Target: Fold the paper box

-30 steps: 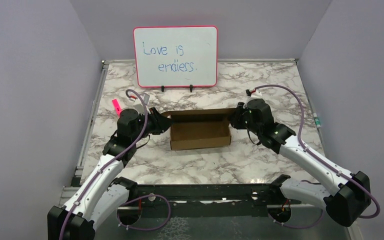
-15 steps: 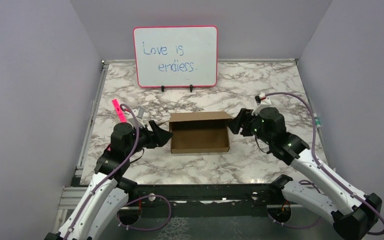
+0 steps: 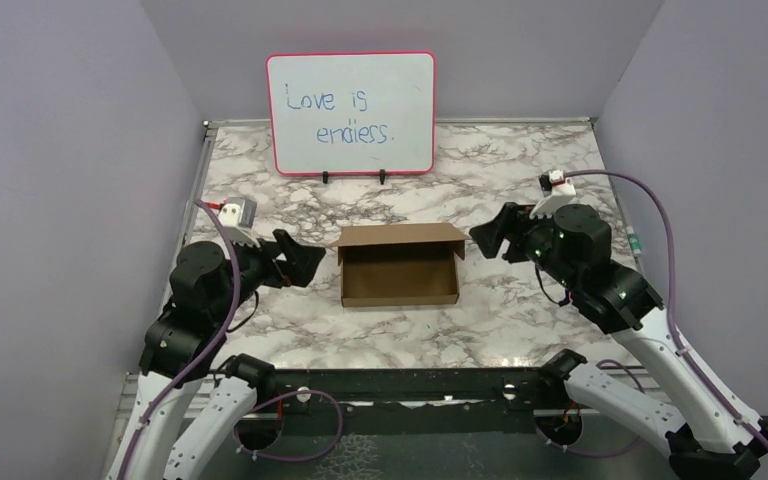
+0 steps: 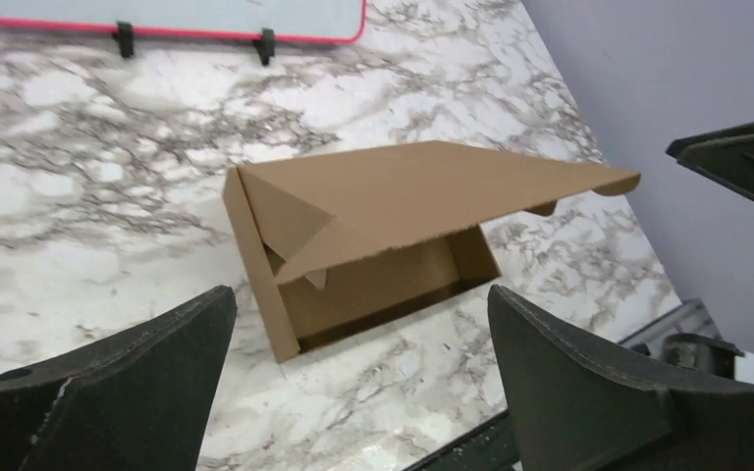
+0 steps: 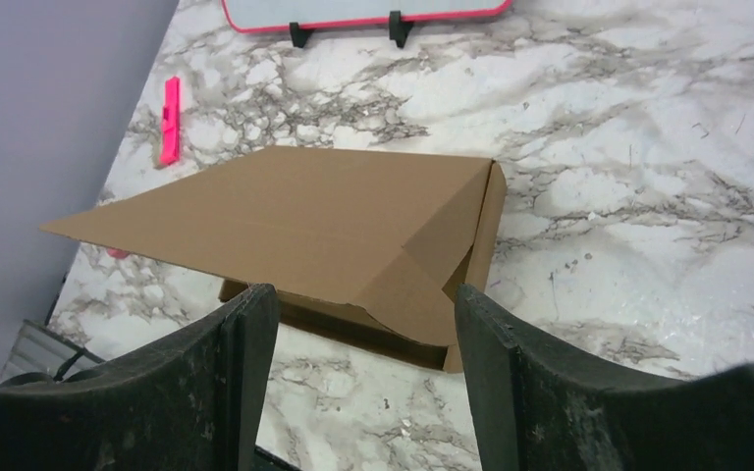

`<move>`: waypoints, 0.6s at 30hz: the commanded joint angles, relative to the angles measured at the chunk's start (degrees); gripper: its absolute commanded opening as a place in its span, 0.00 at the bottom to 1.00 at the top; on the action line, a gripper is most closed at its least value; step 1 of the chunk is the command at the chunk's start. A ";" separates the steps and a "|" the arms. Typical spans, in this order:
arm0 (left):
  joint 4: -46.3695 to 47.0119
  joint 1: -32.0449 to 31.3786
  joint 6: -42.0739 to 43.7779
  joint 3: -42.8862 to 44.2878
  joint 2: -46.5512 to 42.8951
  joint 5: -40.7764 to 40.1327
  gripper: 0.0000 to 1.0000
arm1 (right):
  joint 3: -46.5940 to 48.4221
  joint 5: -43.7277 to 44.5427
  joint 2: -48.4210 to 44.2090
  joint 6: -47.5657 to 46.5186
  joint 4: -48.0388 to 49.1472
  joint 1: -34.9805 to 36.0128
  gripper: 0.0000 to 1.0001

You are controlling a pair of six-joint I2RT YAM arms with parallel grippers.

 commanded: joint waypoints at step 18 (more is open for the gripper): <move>10.29 -0.12 7.31 -3.56 19.52 2.09 0.82 | -0.93 -0.64 13.82 -6.52 0.60 -0.11 0.65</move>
